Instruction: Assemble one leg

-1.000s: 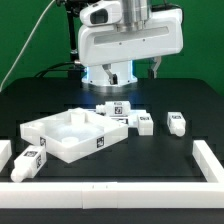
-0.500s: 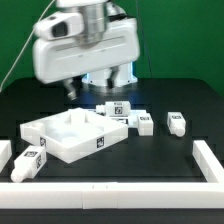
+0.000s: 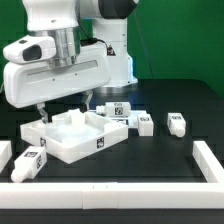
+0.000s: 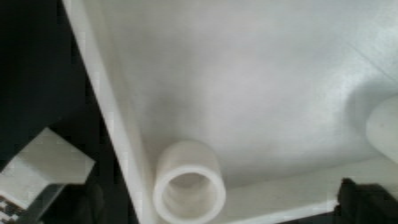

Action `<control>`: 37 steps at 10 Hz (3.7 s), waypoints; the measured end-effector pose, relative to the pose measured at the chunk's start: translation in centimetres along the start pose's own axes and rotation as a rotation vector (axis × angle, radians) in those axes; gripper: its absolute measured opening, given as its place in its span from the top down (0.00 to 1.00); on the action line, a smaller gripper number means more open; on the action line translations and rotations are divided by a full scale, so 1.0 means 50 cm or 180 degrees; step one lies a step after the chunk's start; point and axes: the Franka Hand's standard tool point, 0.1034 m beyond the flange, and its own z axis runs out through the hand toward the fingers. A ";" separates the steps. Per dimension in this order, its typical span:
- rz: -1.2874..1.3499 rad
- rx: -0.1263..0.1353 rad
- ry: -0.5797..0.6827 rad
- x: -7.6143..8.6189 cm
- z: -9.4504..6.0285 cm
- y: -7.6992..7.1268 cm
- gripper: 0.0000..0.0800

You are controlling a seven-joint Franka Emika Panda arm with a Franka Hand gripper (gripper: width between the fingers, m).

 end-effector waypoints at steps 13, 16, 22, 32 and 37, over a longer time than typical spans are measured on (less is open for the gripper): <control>-0.0155 -0.0083 -0.0089 -0.063 0.111 0.072 0.68; -0.0079 -0.0085 -0.0087 -0.062 0.106 0.073 0.94; 0.1439 0.0037 -0.0119 0.064 0.022 0.008 0.94; 0.1784 -0.0036 -0.0097 0.190 0.105 -0.019 0.94; 0.2197 -0.0163 0.0039 0.250 0.126 -0.029 0.94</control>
Offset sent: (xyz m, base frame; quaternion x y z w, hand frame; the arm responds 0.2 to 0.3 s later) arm 0.0226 -0.0423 -0.0225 -0.0654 0.0085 -0.0920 0.9936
